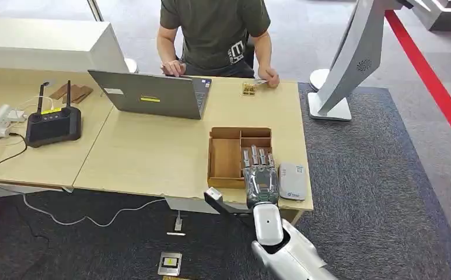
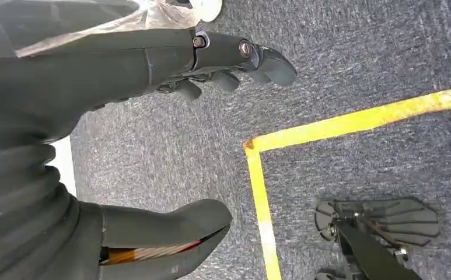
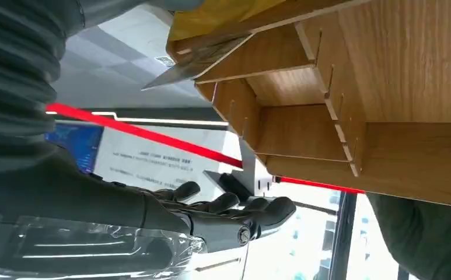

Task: Pass the card to the sensor for recognition and then transmit it.

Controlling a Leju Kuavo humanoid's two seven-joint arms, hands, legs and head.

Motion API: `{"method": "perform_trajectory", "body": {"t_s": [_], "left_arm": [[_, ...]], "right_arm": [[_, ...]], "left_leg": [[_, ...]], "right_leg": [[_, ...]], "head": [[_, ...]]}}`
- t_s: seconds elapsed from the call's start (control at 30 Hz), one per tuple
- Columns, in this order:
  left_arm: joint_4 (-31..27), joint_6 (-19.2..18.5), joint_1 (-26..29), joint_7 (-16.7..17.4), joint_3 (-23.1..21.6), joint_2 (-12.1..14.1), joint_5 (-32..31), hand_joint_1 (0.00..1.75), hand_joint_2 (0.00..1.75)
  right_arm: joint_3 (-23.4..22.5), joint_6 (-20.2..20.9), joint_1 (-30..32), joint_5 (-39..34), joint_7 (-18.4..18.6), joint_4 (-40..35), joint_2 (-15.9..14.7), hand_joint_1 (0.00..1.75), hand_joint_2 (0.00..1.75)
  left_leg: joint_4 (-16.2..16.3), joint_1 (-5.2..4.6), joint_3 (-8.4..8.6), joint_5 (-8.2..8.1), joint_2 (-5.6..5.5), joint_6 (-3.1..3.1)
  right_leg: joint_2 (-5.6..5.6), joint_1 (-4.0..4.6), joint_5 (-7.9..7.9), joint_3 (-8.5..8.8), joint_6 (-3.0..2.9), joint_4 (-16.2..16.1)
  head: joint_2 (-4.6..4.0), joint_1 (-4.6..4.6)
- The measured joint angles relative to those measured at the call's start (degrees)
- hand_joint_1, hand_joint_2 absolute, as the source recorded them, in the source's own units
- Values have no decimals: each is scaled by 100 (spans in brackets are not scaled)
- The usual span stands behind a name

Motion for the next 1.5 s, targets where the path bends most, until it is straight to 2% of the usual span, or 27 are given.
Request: {"method": "perform_trajectory", "body": {"t_s": [0.23, 0.6, 0.83, 1.1, 1.5], "left_arm": [[-2, -77, 2, -22, -2, 0, 0, 0, 175], [-2, -160, 14, -52, -42, 2, 0, 0, 175], [-2, -162, 14, -55, -66, 0, 0, 0, 175], [-2, -175, 11, -52, -66, 4, 0, 0, 175], [-2, -214, -6, -52, -105, 7, 0, 0, 175]], "right_arm": [[-44, 68, 5, -146, 118, -7, -72, 0, 175], [-172, 188, 106, -280, 361, -291, -396, 0, 175], [-192, 79, 113, -232, 312, -365, -481, 0, 175], [-192, -11, 43, -205, 96, -407, -483, 0, 175], [-190, -35, -5, -208, 42, -396, -479, 0, 175]], "left_leg": [[0, 0, 1, 0, 0, 0], [0, 0, 1, 0, 0, 0], [0, 0, 1, 0, 0, 0], [0, 0, 0, 0, 0, 0], [0, 0, 1, 0, 0, 0]], "right_leg": [[0, 0, 0, -1, 0, 0], [0, -1, 0, -1, 0, -1], [0, 0, 0, -1, 0, 0], [0, 0, 0, 0, 0, 0], [0, 0, 0, 0, 0, 0]], "head": [[0, 0], [0, 0], [0, 0], [0, 0], [0, -2]]}}
